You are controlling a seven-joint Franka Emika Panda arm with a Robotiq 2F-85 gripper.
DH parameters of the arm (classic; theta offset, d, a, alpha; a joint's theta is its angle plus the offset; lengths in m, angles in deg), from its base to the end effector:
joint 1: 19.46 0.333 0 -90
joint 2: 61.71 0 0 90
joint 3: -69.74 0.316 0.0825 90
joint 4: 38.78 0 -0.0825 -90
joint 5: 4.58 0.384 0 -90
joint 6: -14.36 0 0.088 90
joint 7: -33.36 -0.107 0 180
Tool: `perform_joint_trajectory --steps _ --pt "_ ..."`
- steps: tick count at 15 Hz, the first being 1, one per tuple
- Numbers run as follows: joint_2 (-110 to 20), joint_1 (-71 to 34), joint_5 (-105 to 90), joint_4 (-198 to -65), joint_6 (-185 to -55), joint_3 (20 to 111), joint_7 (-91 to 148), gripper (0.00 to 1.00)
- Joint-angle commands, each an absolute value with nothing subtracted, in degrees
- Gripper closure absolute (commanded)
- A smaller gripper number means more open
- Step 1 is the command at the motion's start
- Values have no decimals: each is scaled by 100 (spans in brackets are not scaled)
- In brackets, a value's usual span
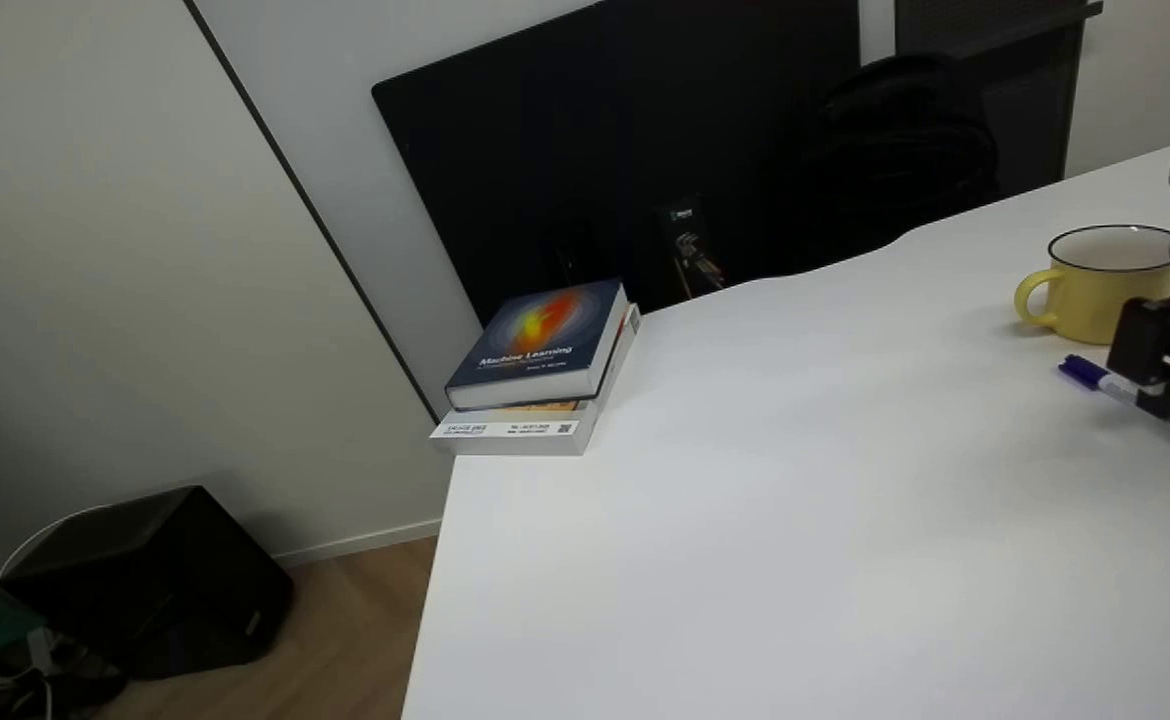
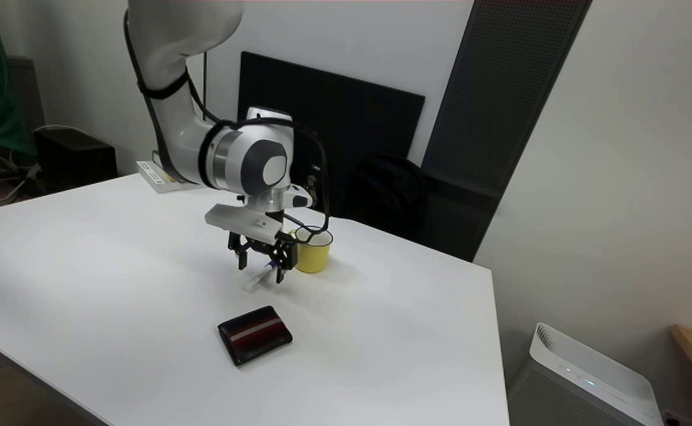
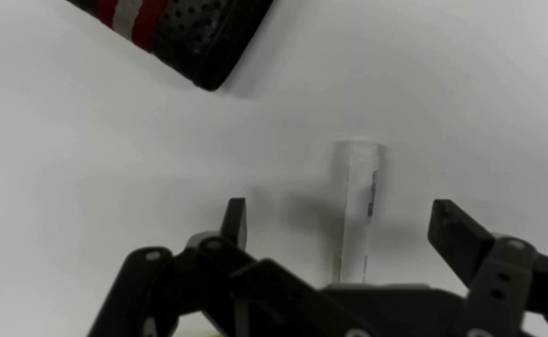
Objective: Put the marker in the cup
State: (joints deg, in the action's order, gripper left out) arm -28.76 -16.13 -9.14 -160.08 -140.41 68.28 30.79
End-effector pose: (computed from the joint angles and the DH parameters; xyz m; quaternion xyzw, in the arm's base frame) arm 0.5708 0.0210 0.1371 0.9992 0.0319 0.0053 0.0238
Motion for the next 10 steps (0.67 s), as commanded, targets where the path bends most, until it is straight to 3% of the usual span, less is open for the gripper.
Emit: perform_joint_trajectory --steps 1,8,9,10 --pt "-2845 -1704 -886 -16020 -14062 6864 3228 0" --pt "-2719 -1702 -900 -16015 -14060 6851 3286 0" --pt "-2714 -1726 -890 -16013 -14049 6871 3325 25" --pt "-2709 -1717 -904 -16011 -14049 6858 3329 27"
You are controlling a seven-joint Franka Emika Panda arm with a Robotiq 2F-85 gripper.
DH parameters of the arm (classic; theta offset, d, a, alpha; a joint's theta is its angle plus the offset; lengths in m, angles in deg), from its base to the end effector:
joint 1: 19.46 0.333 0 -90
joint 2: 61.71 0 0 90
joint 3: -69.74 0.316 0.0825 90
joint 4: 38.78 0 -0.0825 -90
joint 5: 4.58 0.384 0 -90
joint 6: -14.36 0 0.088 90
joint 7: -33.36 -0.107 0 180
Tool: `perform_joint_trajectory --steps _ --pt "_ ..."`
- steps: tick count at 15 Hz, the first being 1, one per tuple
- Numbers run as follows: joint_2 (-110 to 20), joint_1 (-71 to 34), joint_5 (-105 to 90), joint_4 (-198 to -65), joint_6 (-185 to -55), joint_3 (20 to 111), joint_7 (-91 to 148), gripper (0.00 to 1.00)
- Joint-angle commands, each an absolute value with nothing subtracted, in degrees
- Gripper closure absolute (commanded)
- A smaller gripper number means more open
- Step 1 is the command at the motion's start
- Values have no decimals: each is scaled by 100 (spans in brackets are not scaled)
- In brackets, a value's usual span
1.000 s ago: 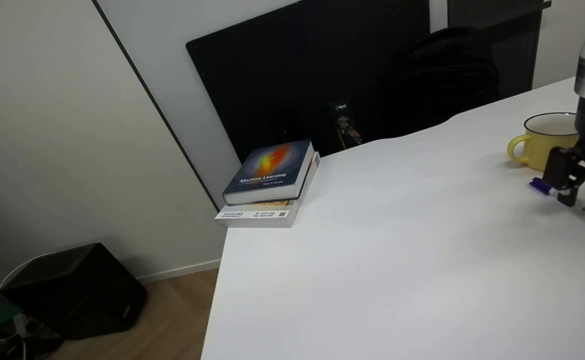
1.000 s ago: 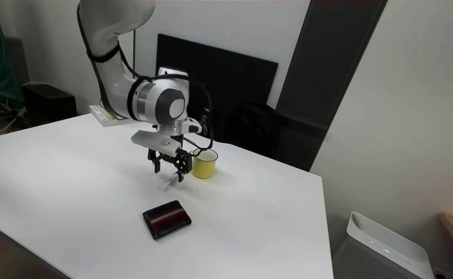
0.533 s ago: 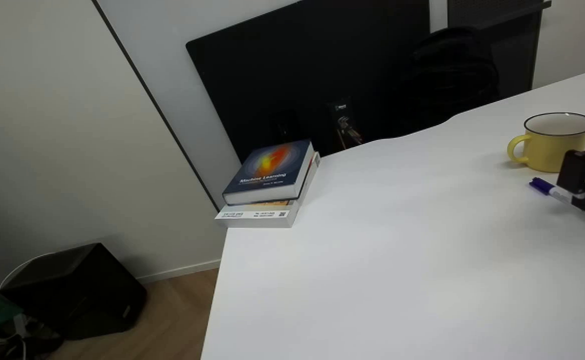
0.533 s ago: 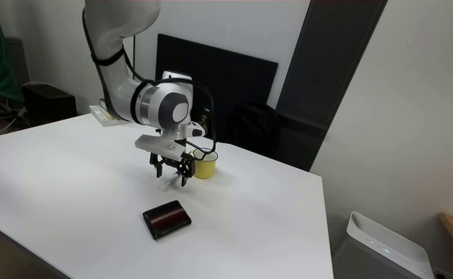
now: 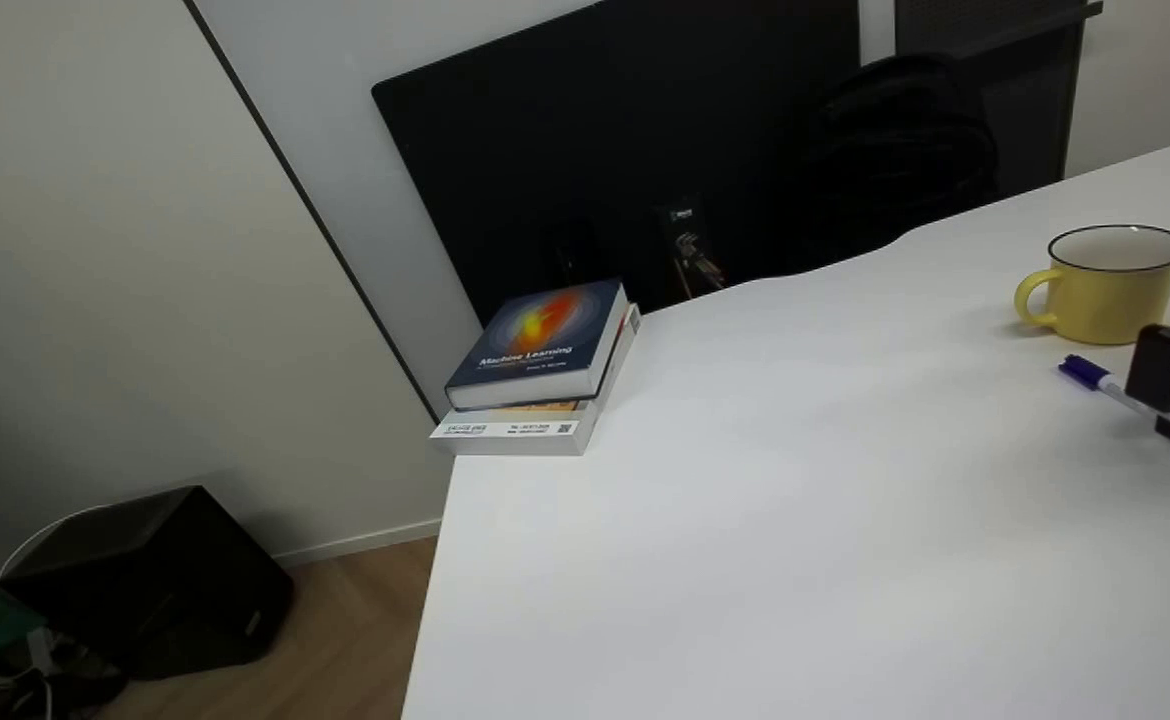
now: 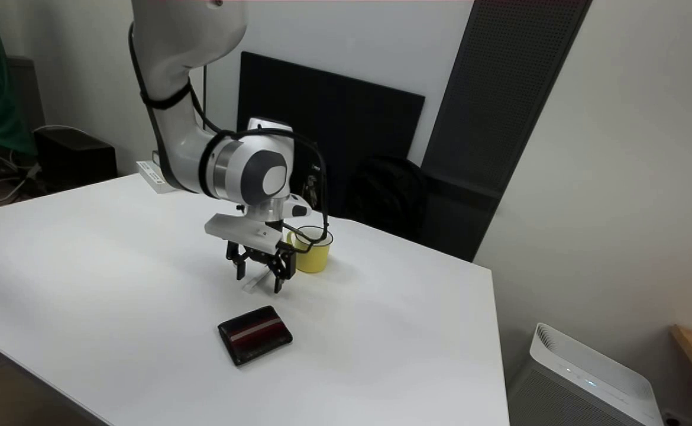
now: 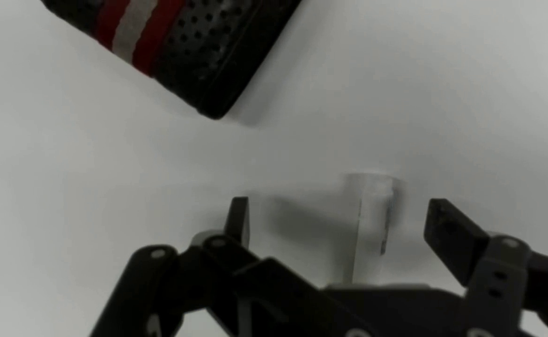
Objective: Put the marker in the cup
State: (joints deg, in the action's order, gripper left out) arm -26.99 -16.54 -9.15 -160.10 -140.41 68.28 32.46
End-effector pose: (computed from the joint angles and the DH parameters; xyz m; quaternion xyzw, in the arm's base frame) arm 0.5644 0.0166 0.1194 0.9987 0.0433 -0.0107 0.0241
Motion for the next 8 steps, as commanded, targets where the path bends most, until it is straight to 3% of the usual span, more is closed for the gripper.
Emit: perform_joint_trajectory --steps 1,8 --pt "-2707 -1705 -922 -16010 -14049 6836 3324 33" --pt "-2747 -1748 -957 -15937 -13901 6647 3286 83"
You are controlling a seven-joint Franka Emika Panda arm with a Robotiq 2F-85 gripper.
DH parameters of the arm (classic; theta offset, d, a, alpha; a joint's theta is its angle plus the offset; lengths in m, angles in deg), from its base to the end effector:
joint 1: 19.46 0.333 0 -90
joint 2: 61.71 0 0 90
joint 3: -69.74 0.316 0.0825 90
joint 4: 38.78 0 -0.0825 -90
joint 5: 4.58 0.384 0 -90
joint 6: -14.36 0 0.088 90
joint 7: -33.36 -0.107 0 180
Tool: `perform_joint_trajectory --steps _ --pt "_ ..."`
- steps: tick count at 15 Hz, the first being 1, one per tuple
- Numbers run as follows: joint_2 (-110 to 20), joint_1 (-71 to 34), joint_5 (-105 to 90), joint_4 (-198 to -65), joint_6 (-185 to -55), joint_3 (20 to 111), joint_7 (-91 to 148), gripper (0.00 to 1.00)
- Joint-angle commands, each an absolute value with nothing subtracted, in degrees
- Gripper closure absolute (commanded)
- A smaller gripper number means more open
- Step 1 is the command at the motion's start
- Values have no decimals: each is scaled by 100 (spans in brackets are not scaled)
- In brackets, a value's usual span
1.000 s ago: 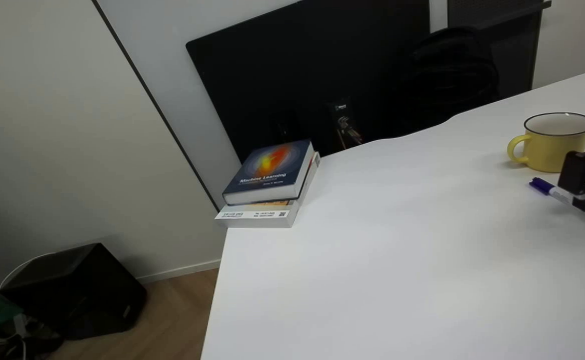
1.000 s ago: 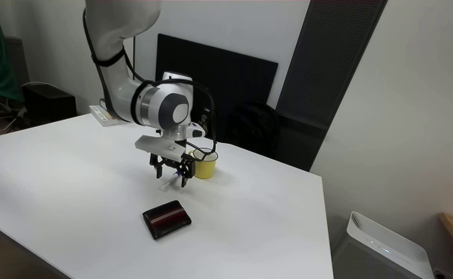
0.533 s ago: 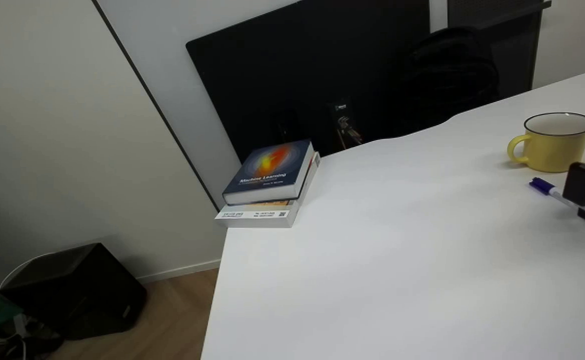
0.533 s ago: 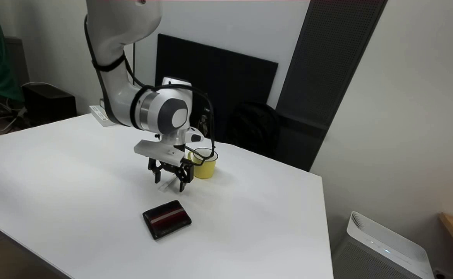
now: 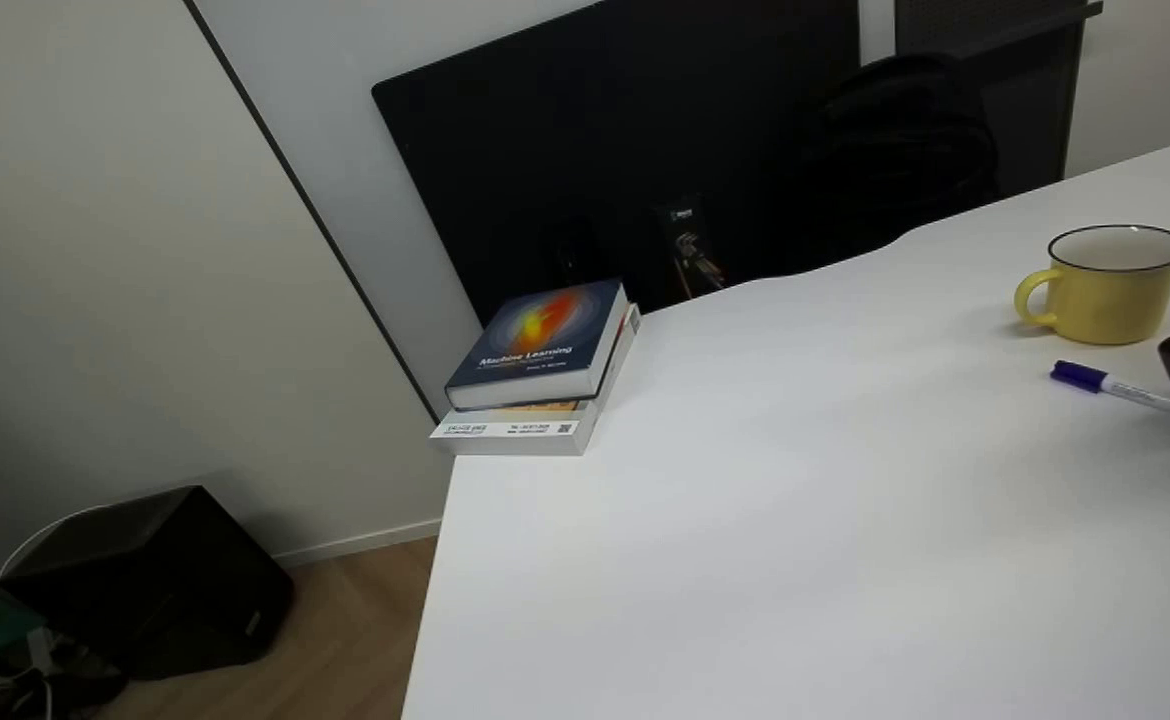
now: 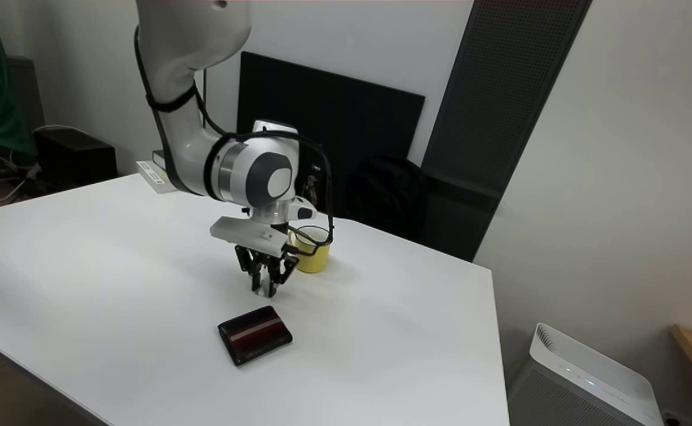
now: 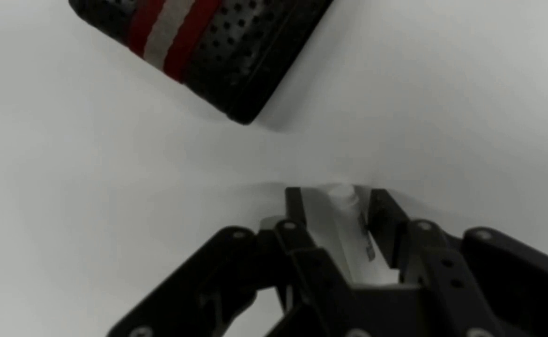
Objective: Put the marker in the cup
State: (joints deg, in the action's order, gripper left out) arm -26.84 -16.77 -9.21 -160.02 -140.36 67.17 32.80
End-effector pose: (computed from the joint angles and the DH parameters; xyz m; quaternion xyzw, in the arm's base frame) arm 0.5647 0.0030 0.1185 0.9988 0.0368 -0.0121 0.0297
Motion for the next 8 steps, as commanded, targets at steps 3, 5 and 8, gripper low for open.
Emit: perform_joint_trajectory --steps 3,5,8 --pt "-2846 -1812 -985 -15895 -13750 6561 3329 99" --pt "-2957 -1880 -997 -15892 -13656 6556 3440 96" --pt "-3101 -1963 -997 -15870 -13459 6586 3600 96"
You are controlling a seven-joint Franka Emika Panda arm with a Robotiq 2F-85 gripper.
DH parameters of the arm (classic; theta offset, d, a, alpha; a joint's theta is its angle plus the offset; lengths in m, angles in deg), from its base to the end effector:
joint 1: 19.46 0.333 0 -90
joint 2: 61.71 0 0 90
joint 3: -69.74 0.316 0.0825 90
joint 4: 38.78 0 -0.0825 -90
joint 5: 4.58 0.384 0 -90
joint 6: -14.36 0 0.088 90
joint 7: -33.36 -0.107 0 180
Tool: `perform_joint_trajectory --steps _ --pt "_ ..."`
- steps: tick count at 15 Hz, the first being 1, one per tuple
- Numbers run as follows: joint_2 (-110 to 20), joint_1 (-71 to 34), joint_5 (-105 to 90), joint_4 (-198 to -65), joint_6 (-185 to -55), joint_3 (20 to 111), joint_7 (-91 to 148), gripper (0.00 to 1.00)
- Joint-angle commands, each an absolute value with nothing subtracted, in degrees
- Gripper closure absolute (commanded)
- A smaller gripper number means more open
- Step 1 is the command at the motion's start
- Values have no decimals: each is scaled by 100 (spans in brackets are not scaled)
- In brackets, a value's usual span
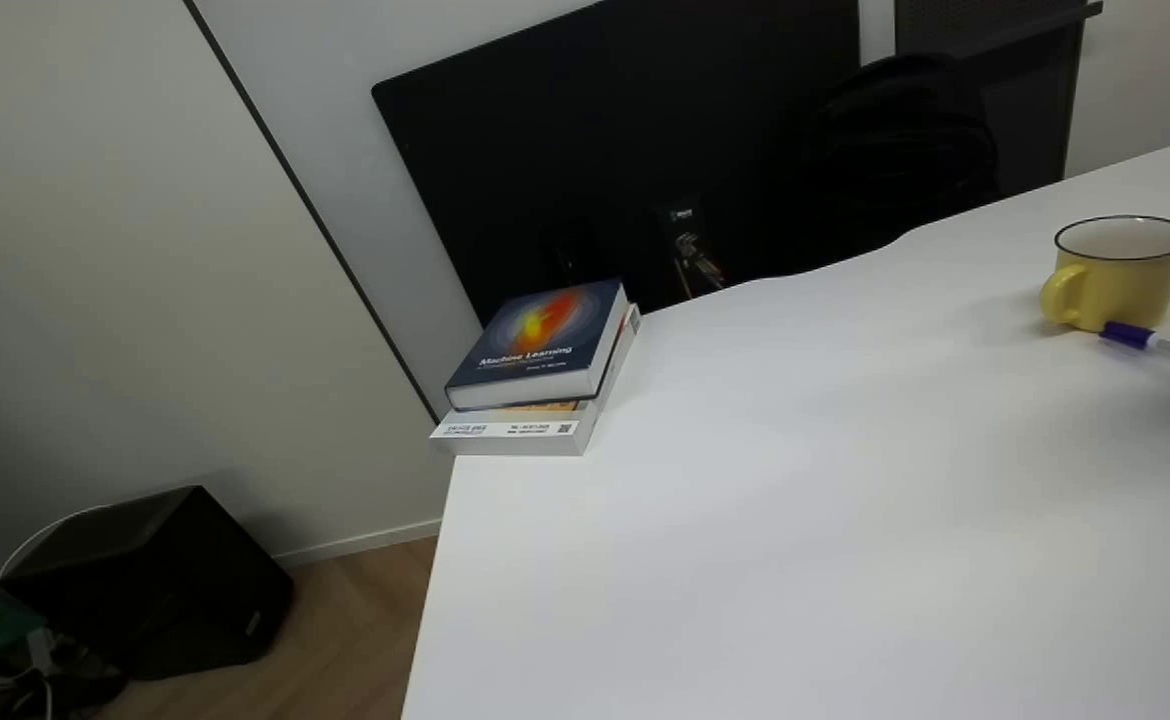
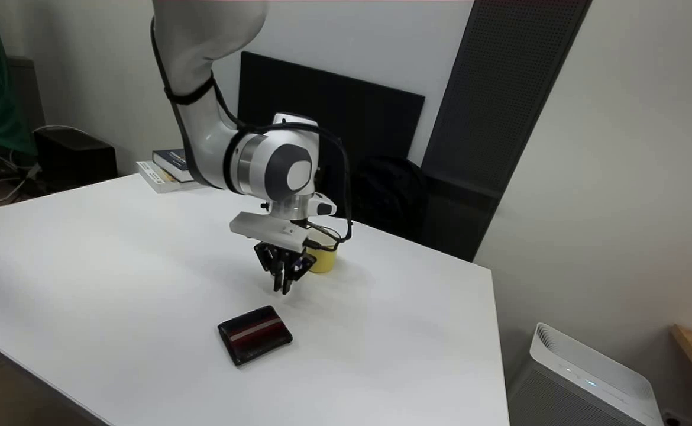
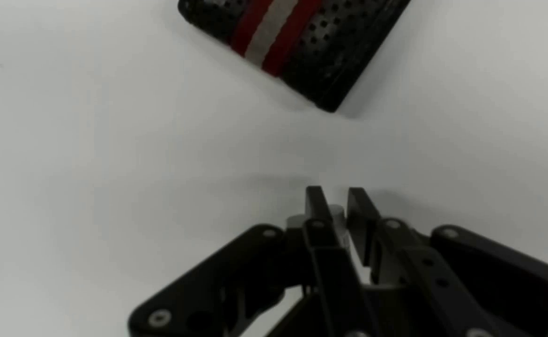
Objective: Put the marker in the cup
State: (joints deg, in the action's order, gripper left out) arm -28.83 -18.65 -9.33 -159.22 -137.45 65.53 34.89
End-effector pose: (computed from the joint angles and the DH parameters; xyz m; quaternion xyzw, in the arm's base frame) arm 0.5714 -0.0327 0.1390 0.9988 0.0261 -0.0147 0.0385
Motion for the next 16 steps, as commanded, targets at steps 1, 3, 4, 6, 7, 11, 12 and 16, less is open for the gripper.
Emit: perform_joint_trajectory --steps 1,3,4,6,7,11,12,16 --pt "-3154 -1988 -995 -15853 -13359 6614 3680 96" --pt "-3279 -2063 -931 -15789 -13110 6708 3880 96" --pt "-3380 -2105 -870 -15723 -12932 6770 3975 96" --pt "-3571 -2192 -749 -15571 -12527 6882 4147 96" --pt "-3691 -2269 -630 -15439 -12174 6963 4285 96" --pt "-4047 -2527 -116 -14773 -10660 7048 4790 96" --pt "-4071 -2569 -34 -14568 -10308 7010 4836 96" --pt "-3795 -2928 504 -13489 -8954 6847 4996 96"
